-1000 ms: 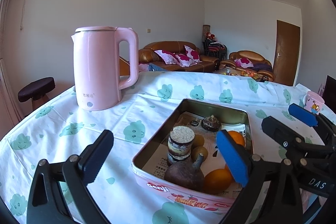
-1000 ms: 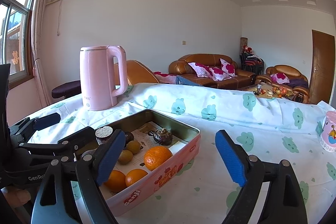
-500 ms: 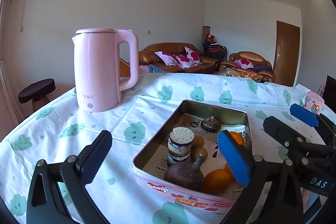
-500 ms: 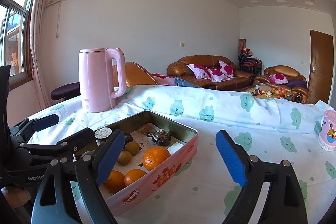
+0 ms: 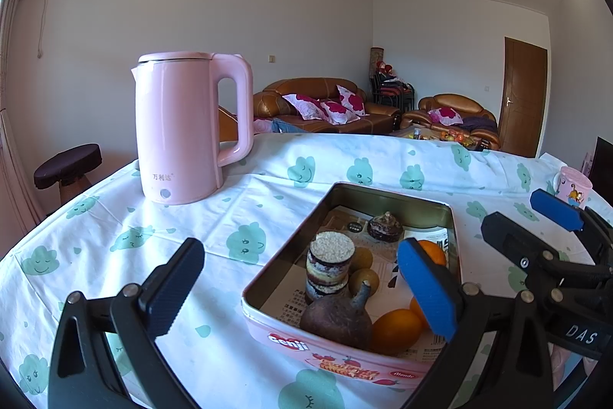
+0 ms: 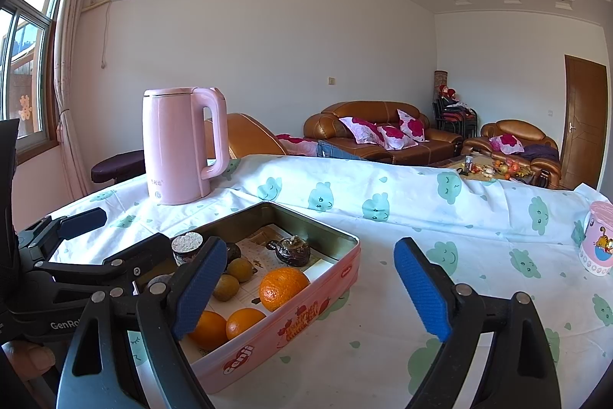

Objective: Organize fruits

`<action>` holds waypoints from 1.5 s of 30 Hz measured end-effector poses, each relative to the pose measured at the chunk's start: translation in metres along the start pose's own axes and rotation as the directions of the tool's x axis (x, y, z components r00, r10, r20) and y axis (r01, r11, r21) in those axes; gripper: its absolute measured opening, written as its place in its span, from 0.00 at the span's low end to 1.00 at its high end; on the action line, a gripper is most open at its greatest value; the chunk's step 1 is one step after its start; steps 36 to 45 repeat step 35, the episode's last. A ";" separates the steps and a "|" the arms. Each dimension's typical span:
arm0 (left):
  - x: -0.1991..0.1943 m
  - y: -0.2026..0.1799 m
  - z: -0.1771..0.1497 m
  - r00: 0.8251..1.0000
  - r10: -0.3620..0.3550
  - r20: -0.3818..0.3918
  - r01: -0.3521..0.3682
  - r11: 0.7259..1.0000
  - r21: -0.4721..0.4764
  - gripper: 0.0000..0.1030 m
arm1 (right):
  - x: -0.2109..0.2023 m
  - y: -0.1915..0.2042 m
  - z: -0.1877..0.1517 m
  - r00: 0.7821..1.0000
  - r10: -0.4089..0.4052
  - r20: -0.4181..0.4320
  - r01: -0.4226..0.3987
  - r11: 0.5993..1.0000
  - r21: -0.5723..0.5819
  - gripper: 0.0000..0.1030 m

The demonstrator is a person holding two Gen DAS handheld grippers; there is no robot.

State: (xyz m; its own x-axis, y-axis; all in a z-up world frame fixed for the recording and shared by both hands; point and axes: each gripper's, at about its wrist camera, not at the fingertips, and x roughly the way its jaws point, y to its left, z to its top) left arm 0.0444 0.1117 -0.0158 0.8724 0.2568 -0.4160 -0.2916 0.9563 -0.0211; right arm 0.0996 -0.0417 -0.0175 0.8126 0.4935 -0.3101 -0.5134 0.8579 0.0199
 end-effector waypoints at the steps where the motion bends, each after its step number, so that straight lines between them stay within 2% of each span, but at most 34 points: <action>1: 0.000 0.000 0.000 1.000 0.001 0.000 -0.001 1.000 -0.001 1.00 | 0.000 -0.001 0.000 1.000 -0.001 0.001 0.001 1.000 0.000 0.88; 27: -0.001 -0.001 0.001 1.000 0.021 0.011 -0.021 1.000 0.011 1.00 | -0.004 -0.004 0.000 1.000 -0.016 0.011 0.016 1.000 0.008 0.88; 45: -0.003 -0.003 0.001 1.000 0.009 0.021 -0.009 1.000 0.021 1.00 | -0.005 -0.005 0.000 1.000 -0.013 0.020 0.012 1.000 0.013 0.88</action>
